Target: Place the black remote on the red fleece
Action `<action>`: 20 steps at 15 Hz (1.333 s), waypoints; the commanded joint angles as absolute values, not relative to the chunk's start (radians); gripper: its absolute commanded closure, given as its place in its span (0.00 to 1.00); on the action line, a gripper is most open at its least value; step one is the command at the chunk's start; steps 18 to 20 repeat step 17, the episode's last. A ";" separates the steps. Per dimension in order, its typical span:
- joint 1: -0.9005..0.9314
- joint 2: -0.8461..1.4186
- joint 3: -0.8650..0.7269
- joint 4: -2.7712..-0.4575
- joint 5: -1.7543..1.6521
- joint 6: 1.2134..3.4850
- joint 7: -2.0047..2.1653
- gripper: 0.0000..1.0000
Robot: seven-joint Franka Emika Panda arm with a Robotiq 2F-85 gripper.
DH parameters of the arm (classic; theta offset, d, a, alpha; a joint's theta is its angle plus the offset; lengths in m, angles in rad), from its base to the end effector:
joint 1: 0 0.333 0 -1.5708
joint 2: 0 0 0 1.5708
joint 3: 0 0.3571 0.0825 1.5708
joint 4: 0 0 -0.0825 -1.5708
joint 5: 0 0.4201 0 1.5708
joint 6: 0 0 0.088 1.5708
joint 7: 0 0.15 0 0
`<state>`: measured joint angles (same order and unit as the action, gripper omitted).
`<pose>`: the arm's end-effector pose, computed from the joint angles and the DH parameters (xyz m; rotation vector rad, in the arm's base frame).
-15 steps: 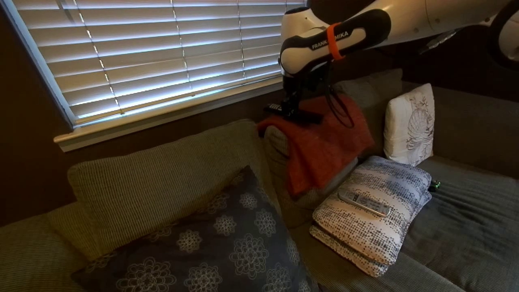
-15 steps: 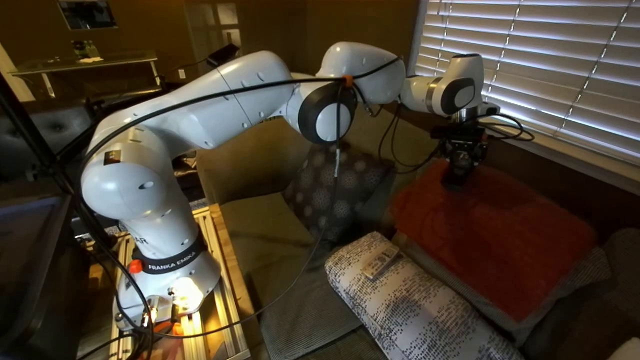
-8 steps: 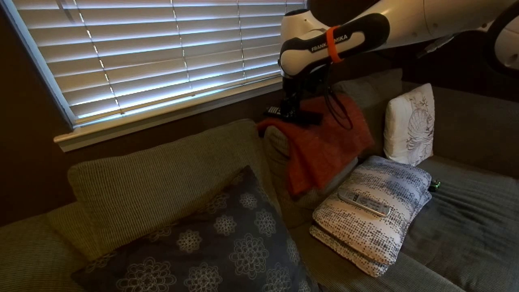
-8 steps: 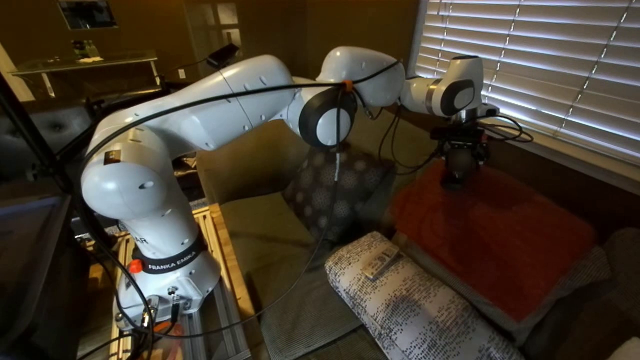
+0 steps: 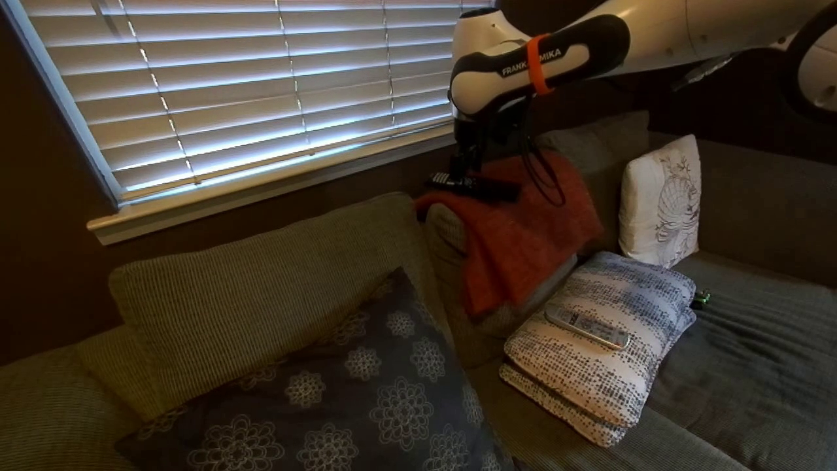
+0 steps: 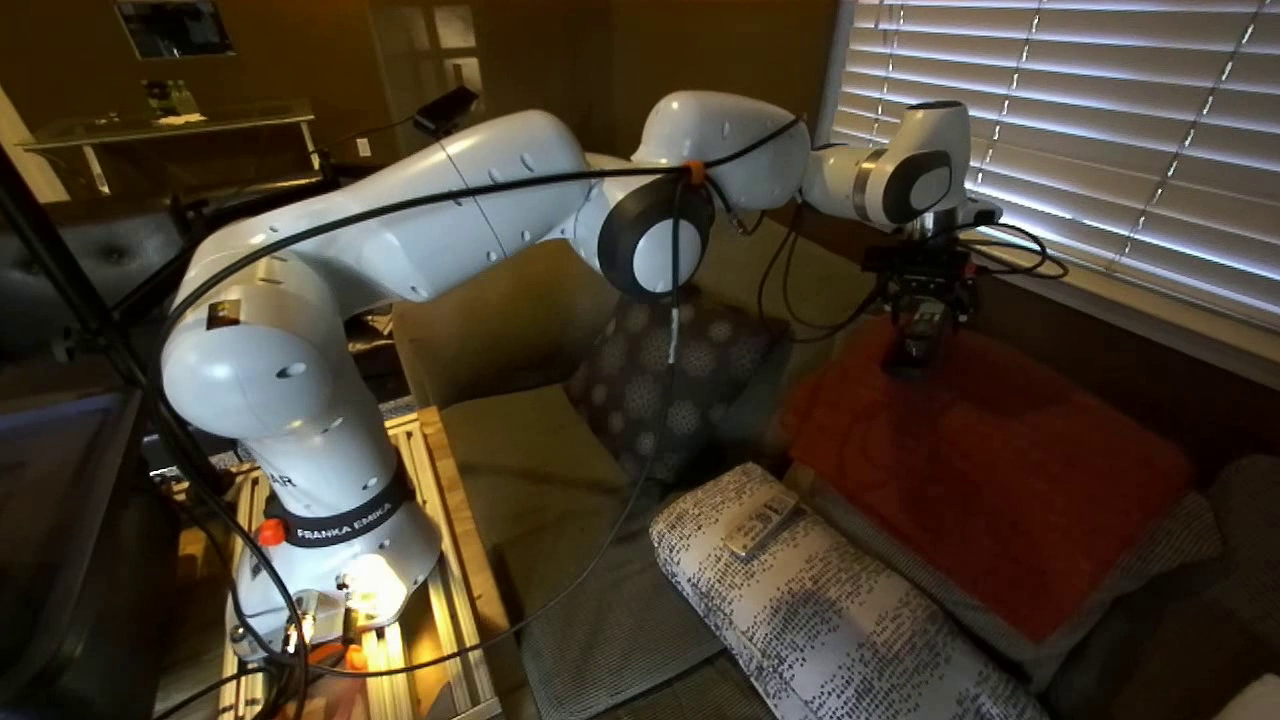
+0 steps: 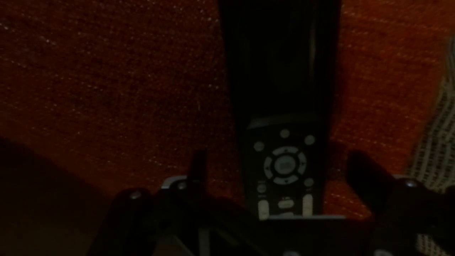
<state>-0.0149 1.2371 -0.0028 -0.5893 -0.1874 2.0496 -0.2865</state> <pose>0.9108 -0.0320 0.2204 2.8770 0.4922 0.2837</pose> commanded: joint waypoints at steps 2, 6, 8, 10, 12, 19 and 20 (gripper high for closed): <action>-0.038 1.190 0.036 -0.584 -0.152 2.003 -0.302 0.00; -0.064 1.142 0.046 -0.610 -0.151 1.997 -0.292 0.00; -0.079 1.121 0.054 -0.624 -0.147 1.986 -0.295 0.00; -0.093 1.105 0.068 -0.637 -0.142 1.973 -0.304 0.00; -0.083 1.141 0.051 -0.594 -0.168 1.994 -0.287 0.00; -0.086 1.137 0.058 -0.599 -0.167 1.992 -0.287 0.00; -0.086 1.137 0.058 -0.599 -0.167 1.992 -0.287 0.00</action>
